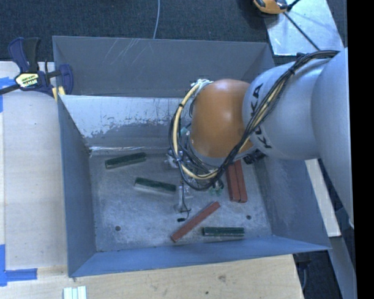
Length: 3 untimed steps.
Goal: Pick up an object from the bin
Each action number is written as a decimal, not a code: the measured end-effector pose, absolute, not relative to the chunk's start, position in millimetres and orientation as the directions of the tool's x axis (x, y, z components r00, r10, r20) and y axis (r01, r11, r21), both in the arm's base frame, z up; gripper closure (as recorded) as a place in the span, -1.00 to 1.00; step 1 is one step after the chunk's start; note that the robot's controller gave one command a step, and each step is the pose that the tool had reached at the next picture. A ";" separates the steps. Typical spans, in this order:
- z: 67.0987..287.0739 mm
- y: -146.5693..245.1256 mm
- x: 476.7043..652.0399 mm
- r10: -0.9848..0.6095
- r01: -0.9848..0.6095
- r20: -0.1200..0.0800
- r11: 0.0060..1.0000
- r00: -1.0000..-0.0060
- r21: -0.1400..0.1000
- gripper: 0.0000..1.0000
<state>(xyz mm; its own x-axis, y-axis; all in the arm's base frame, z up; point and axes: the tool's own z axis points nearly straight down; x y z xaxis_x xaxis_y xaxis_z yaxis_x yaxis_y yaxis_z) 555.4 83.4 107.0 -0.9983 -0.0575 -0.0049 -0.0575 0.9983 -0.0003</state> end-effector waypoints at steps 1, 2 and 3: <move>71.5 113.6 603.1 -0.145 -0.145 -0.006 0.989 -0.989 0.002 1.00; 71.4 113.5 603.1 -0.144 -0.144 -0.006 0.990 -0.990 0.002 1.00; 193.6 136.2 584.7 -0.203 -0.203 -0.003 0.979 -0.979 0.000 1.00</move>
Offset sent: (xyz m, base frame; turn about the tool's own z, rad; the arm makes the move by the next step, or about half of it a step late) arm 0.0000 0.0000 0.0000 0.0000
